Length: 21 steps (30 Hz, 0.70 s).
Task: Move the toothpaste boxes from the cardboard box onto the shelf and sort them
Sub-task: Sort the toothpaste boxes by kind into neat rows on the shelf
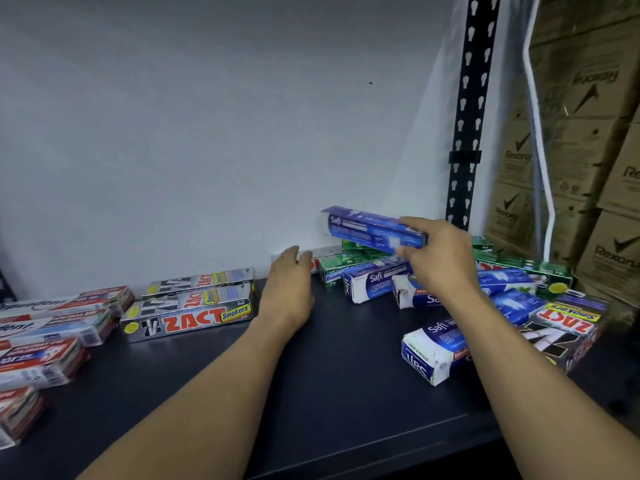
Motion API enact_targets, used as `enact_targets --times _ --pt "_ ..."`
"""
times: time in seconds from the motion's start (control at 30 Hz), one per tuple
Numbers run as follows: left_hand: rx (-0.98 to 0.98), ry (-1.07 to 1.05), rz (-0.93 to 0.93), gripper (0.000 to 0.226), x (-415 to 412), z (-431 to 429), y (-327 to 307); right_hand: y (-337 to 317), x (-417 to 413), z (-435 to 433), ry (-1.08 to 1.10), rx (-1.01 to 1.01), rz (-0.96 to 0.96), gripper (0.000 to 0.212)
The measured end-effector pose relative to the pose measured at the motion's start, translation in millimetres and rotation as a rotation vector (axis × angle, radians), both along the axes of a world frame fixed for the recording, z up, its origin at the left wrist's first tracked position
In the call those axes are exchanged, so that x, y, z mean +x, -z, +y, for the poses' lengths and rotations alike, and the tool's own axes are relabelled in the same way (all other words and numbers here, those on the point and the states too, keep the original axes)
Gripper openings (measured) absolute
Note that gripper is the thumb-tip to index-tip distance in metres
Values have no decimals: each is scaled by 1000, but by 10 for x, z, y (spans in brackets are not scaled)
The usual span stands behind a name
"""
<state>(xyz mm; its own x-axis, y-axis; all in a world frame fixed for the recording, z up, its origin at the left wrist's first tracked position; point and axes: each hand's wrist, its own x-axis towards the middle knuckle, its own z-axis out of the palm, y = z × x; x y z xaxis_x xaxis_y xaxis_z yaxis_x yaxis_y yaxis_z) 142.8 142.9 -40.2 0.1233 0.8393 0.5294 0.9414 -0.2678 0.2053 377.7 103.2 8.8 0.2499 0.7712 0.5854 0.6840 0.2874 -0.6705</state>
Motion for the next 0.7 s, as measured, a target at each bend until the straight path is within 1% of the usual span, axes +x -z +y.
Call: enact_targets --times 0.13,0.23,0.27,0.33,0.4,0.43,0.5,0.57,0.7 --pt "15 -53 158 71 26 124 -31 87 80 -24 158 68 86 48" --pt "-77 -70 182 73 38 200 -31 143 96 4 264 48 73 50" --pt "-93 -79 189 70 39 209 -34 161 85 7 297 31 44 50" --pt "-62 -102 247 57 53 196 -51 194 58 5 339 0 13 50" --pt "-32 -129 306 47 79 163 -66 211 46 -3 357 -29 27 50" --pt "-38 -149 313 46 91 148 -75 212 47 -7 365 -41 37 50" --pt "-92 -183 287 50 99 110 -92 214 50 -18 369 -55 42 49" --pt "-165 -153 223 51 107 37 -120 216 50 -27 365 -68 27 48" --pt "-177 -61 144 38 145 -228 -149 223 45 -12 352 -82 -30 47"
